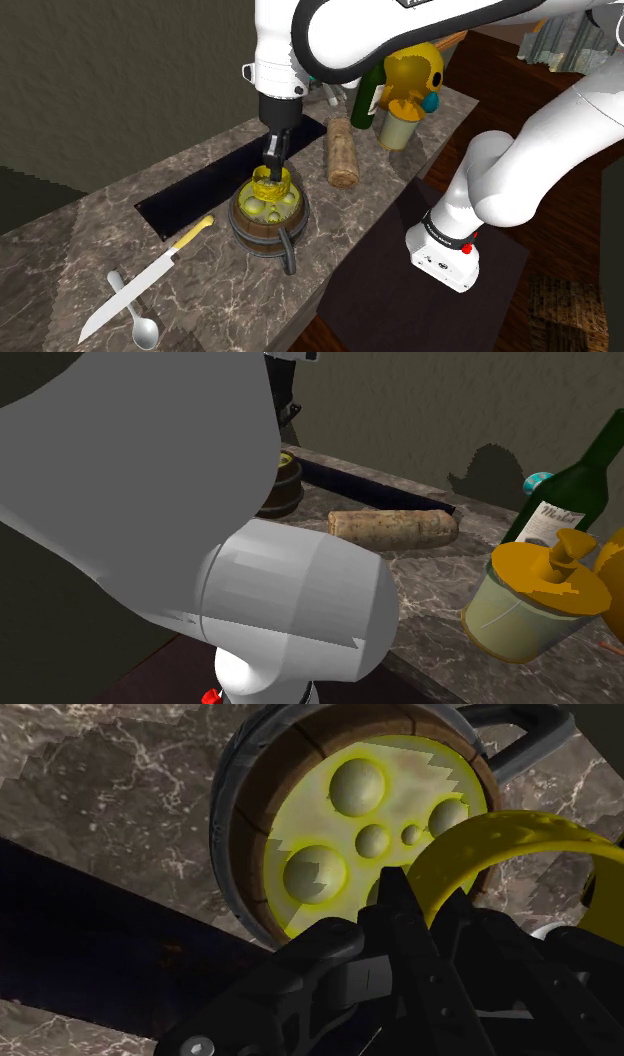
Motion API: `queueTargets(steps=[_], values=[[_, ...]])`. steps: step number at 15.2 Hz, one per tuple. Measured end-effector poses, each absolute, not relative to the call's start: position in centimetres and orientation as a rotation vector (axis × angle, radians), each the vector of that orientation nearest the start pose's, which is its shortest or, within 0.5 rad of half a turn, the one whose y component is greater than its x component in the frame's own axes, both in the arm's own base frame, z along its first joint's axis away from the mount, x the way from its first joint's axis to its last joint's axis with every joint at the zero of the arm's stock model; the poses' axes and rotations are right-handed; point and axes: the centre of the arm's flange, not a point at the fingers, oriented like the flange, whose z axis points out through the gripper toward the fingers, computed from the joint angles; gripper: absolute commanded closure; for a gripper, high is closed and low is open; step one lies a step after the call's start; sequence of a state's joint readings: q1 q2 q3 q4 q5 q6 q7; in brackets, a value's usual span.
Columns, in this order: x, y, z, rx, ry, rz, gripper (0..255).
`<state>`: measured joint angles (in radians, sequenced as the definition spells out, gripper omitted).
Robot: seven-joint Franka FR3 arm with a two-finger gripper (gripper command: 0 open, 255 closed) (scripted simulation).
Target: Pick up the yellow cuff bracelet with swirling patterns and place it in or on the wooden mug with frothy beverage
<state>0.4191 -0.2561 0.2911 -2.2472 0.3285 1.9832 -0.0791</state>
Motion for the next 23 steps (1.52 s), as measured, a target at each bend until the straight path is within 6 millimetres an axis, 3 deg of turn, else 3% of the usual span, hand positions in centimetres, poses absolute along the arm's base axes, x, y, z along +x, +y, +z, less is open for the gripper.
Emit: queueTargets(steps=[8, 14, 15, 21, 23], values=[[34.3, 32.9, 42.6, -2.776, -0.927, 0.121, 255], [34.2, 32.9, 42.3, -2.776, -0.927, 0.12, 255], [34.2, 32.9, 42.3, -2.776, -0.927, 0.12, 0], [34.2, 32.9, 42.3, -2.776, -0.927, 0.12, 0], [34.6, 32.4, 43.8, -2.776, -0.927, 0.119, 0]])
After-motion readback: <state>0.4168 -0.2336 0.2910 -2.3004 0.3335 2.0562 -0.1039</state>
